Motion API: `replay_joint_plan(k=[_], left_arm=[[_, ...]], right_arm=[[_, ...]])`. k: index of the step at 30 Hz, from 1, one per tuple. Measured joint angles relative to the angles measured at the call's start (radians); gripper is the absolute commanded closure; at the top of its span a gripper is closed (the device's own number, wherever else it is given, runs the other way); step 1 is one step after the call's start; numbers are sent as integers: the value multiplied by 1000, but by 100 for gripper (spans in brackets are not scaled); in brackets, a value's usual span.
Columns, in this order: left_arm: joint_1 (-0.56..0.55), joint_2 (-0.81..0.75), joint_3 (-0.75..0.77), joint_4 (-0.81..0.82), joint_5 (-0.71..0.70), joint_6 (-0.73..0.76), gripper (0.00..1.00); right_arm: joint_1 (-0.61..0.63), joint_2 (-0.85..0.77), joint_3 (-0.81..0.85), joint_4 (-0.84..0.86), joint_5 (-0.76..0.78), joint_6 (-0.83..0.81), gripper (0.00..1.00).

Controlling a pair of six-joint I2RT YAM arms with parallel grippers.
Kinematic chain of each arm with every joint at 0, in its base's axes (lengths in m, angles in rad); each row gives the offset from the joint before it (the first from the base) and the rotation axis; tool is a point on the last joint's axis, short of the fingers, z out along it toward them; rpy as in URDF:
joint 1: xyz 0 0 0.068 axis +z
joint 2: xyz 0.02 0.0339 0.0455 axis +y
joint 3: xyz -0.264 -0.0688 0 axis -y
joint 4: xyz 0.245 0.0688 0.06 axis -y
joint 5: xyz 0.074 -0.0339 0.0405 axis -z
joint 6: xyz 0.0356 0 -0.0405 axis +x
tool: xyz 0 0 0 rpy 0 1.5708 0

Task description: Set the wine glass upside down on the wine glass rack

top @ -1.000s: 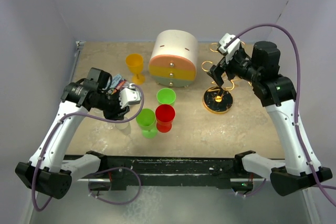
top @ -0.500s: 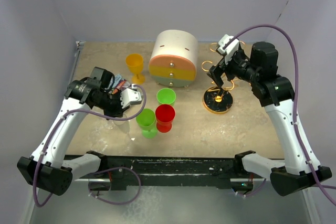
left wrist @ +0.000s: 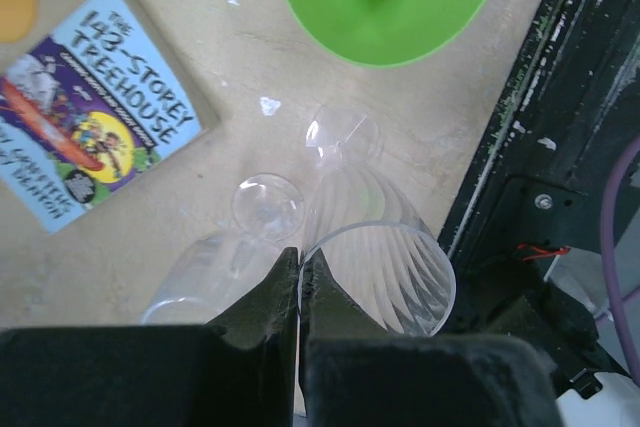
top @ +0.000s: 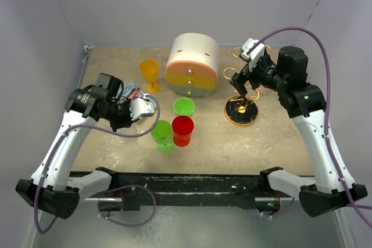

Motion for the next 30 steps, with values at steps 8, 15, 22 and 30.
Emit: replay_joint_plan(k=[8,15,22,30], left_arm=[[0,-49,111,88,-33,-28,100],[0,-19,267,217,-119,-156,100],[0,-40,399,437,-87,-308,100],[0,10,538,634,34,-532,100]], right_arm=[[0,0,0,0,0,3,3],[0,20,56,-14,-23,45,1],[0,107,211,8,-143,158,3],[12,212,230,168,-215,391,18]])
